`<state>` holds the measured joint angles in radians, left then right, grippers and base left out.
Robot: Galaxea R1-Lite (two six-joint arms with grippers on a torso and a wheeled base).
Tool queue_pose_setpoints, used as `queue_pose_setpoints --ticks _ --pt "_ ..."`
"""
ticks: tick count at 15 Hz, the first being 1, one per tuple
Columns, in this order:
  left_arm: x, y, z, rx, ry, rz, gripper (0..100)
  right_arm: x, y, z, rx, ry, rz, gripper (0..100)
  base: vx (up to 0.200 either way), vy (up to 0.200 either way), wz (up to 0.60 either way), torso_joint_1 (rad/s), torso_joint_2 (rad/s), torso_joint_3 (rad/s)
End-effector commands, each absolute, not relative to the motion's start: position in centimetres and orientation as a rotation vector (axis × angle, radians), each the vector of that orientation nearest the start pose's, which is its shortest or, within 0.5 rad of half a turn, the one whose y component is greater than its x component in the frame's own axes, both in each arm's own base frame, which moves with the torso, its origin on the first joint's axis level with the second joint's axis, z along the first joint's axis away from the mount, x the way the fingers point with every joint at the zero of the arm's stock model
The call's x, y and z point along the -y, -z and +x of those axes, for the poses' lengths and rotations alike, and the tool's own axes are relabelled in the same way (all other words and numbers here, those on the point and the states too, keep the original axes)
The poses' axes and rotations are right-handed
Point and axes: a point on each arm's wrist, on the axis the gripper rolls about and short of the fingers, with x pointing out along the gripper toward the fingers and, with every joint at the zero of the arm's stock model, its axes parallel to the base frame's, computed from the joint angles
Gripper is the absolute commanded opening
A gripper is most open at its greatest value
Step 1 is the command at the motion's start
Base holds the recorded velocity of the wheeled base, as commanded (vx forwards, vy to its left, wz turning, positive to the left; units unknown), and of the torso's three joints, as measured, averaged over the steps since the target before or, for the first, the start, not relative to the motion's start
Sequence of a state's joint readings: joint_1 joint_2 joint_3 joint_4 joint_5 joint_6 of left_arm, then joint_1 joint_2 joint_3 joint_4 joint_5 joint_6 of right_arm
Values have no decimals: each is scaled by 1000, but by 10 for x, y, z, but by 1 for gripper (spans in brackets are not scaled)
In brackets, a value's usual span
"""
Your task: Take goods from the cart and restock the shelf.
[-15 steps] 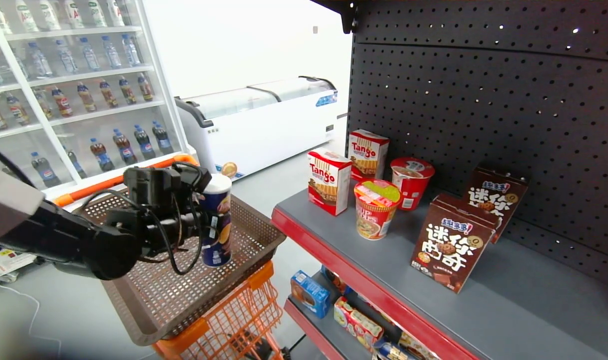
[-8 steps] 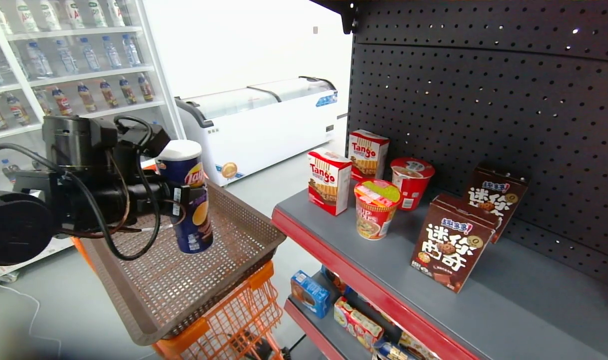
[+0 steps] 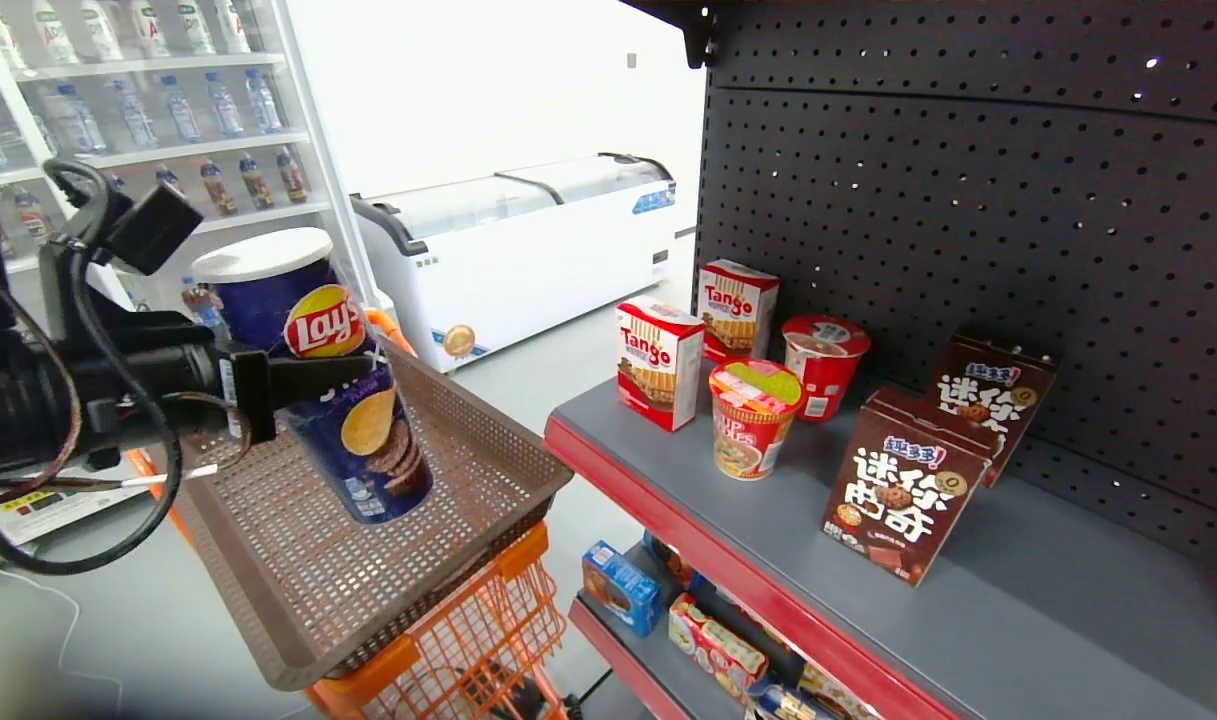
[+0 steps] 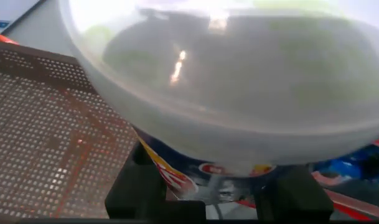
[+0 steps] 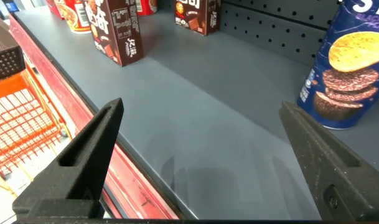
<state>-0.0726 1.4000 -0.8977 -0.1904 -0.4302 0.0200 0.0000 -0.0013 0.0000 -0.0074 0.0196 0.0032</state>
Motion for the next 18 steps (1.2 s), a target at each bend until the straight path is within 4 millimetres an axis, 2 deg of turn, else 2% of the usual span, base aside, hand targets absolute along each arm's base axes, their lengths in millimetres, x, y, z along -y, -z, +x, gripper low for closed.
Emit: queue_pose_setpoints --ticks 1,5,7,12,17,18 --pt "19 -248 208 -279 524 -33 0 0 -76 -23 8 -20 3 100 0 0 0 0 0 0" --pt "21 -236 182 -283 709 -65 0 0 -76 -23 8 -20 3 100 0 0 0 0 0 0" --pt "22 -238 174 -257 741 -44 0 0 -76 -23 8 -20 3 100 0 0 0 0 0 0" --pt "39 -231 166 -262 852 7 0 0 -76 -23 8 -20 3 100 0 0 0 0 0 0" --pt "58 -229 141 -255 1008 27 0 0 -76 -23 6 -20 1 100 0 0 0 0 0 0" --pt "62 -221 136 -282 1041 26 0 0 -76 -23 6 -20 3 100 0 0 0 0 0 0"
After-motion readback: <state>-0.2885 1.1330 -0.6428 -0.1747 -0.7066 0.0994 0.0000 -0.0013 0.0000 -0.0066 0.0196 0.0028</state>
